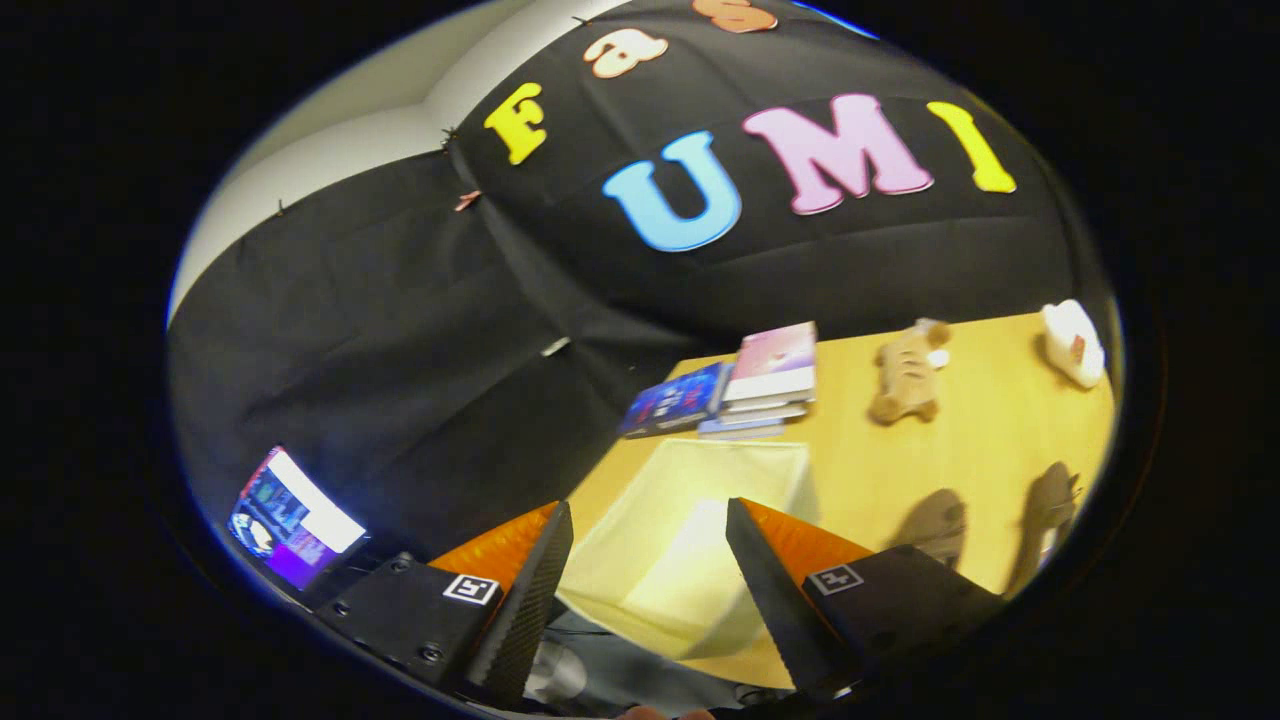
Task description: Open the storage box then place both shoes into the box .Put the left shoe in first, then the right shoe, with the right side of both shoes facing outward in a uniform manner.
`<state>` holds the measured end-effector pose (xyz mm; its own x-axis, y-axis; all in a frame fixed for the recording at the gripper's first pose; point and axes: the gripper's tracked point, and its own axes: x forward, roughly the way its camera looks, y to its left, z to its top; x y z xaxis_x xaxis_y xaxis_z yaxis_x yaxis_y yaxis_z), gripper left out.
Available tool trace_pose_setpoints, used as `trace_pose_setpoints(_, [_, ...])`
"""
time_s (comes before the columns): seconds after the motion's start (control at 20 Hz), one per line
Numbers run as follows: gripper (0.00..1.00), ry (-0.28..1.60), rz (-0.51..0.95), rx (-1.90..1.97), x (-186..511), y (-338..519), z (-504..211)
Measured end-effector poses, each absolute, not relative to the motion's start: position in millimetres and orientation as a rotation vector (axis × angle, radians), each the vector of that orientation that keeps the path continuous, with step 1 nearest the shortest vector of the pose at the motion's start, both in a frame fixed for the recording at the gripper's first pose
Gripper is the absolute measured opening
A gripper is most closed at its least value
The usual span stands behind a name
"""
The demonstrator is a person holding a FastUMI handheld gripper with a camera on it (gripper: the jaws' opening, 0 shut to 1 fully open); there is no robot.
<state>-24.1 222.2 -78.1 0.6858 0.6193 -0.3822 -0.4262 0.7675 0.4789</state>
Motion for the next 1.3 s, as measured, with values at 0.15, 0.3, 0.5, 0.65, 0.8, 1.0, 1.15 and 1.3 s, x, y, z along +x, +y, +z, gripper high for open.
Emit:
trace_pose_setpoints(0.15, [0.96, 0.591, 0.42, 0.285, -8.9, 152.8, -118.9])
trace_pose_setpoints(0.3, [0.96, 0.649, 0.323, 0.159, -13.9, 98.3, -164.3])
trace_pose_setpoints(0.5, [0.97, 0.731, 0.287, -0.011, -24.4, 55.6, -224.6])
trace_pose_setpoints(0.65, [0.98, 0.799, 0.278, -0.051, -21.7, 46.9, -263.2])
trace_pose_setpoints(0.8, [0.98, 0.847, 0.25, -0.048, -6.2, 41.7, -296.0])
trace_pose_setpoints(1.0, [0.98, 0.918, 0.256, -0.073, 12.7, 44.5, -333.0])
trace_pose_setpoints(1.15, [0.99, 0.935, 0.27, -0.055, 19.6, 52.3, -340.8])
trace_pose_setpoints(1.3, [0.86, 0.966, 0.29, -0.009, 19.0, 60.6, -346.3])
